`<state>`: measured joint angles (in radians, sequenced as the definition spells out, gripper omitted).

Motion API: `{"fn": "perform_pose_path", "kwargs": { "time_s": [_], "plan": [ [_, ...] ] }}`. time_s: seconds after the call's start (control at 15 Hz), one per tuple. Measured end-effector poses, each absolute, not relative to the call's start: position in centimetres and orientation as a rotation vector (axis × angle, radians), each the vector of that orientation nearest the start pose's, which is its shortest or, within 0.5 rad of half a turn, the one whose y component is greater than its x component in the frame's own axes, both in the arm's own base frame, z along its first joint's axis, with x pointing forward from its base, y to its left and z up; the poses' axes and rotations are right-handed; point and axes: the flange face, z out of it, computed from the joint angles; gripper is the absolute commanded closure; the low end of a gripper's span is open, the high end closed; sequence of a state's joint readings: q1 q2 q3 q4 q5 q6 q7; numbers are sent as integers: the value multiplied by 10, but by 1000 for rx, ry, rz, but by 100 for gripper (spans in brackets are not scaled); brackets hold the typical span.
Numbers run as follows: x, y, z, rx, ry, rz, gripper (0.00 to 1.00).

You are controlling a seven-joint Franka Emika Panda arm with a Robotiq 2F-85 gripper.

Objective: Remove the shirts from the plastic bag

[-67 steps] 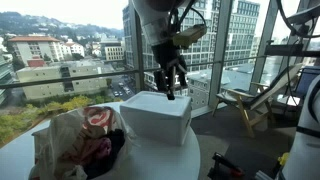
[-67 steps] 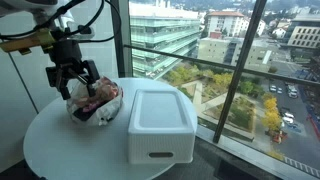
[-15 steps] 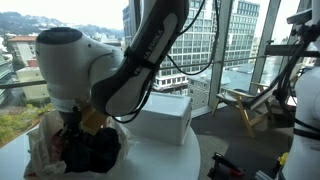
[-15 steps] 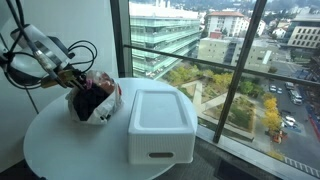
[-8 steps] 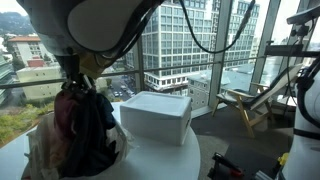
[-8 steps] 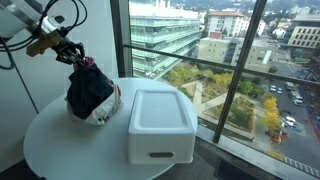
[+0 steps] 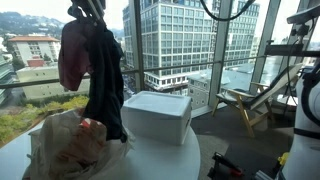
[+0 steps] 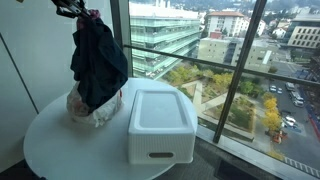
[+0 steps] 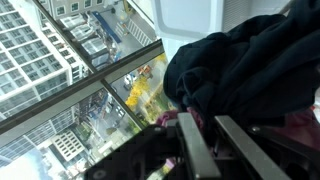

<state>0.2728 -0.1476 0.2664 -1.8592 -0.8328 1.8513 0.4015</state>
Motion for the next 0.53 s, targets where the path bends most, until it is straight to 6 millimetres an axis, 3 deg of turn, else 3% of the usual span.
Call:
{"fn": "perform_pose_path", "kwargs": {
  "time_s": [0.13,0.27,0.4,0.53],
  "plan": [
    [490,212,654,2295,275,692,94],
    [500,182,673,2248,158,722,94],
    [511,145,674,2198,40,708,94],
    [520,108,660,2138,-49,657,94]
  ]
}}
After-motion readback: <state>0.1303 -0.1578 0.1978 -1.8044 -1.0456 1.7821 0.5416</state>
